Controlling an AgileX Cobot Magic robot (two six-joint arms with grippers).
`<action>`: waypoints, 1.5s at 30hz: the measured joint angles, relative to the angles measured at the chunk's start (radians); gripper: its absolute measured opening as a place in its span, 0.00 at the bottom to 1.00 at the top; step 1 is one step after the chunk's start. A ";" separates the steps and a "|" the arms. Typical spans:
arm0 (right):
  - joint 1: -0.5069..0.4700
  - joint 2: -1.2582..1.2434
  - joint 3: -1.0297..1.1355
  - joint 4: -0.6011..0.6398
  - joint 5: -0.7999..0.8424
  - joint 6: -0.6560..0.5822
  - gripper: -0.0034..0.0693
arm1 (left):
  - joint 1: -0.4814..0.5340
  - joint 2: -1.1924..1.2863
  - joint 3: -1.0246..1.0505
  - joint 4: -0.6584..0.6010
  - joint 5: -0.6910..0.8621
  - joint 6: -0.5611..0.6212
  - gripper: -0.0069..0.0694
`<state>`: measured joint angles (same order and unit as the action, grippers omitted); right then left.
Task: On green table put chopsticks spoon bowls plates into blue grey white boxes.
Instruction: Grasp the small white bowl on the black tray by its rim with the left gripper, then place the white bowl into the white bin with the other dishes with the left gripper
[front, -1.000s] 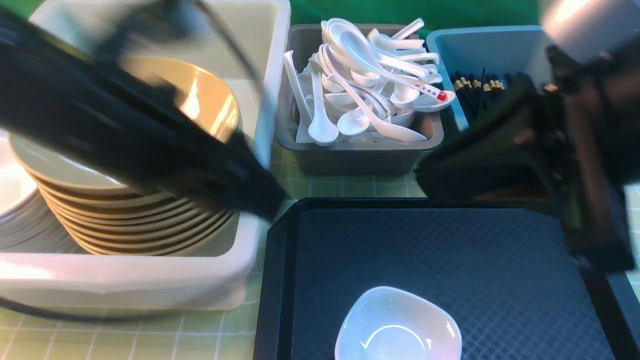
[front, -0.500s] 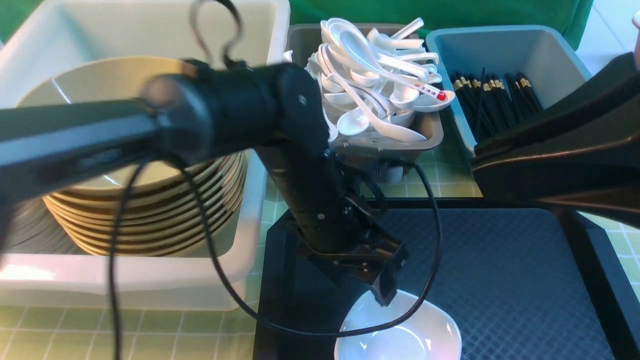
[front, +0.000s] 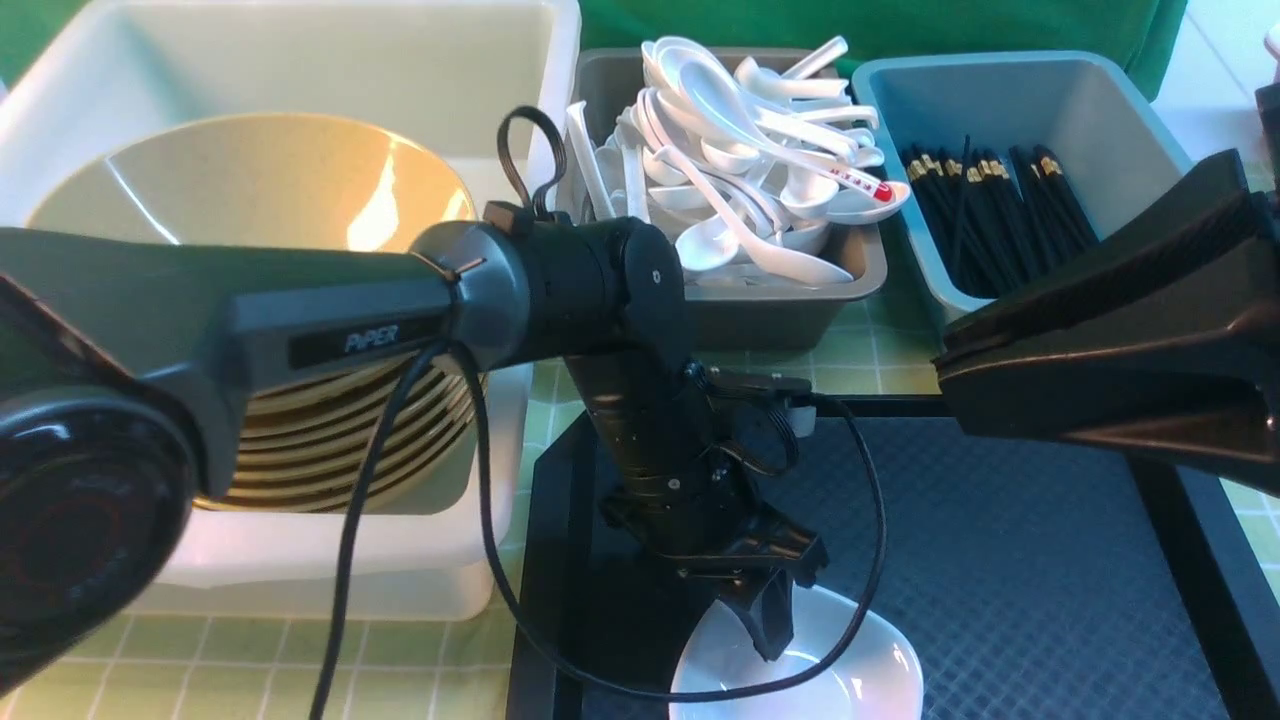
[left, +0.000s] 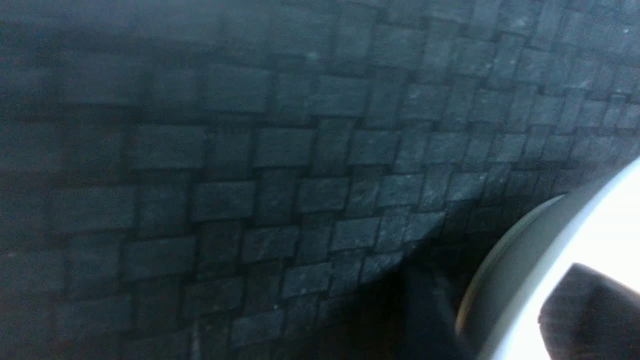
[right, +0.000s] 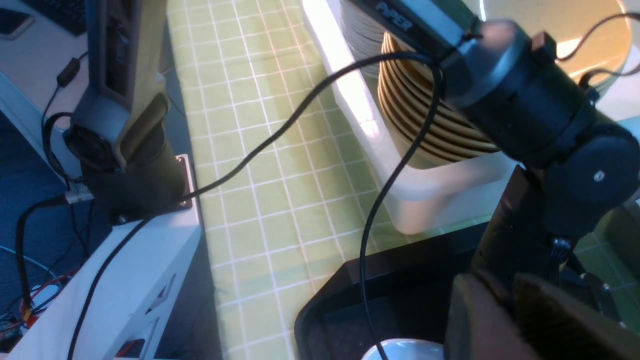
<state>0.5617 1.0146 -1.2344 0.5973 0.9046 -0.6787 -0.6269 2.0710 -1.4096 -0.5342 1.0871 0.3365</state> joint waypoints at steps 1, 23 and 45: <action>0.000 0.000 0.000 0.000 0.000 0.000 0.19 | 0.000 0.001 0.000 -0.001 0.000 0.000 0.40; 0.000 0.092 -0.076 0.075 -0.051 -0.138 0.21 | 0.588 -0.594 -0.134 -0.185 0.137 -0.029 0.11; 0.137 0.493 -0.360 0.090 0.037 -0.167 0.08 | 1.429 -0.699 0.164 0.092 -0.007 -0.431 0.11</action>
<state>0.6989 1.5079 -1.5947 0.6873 0.9414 -0.8453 0.8026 1.3720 -1.2460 -0.4420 1.0797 -0.0941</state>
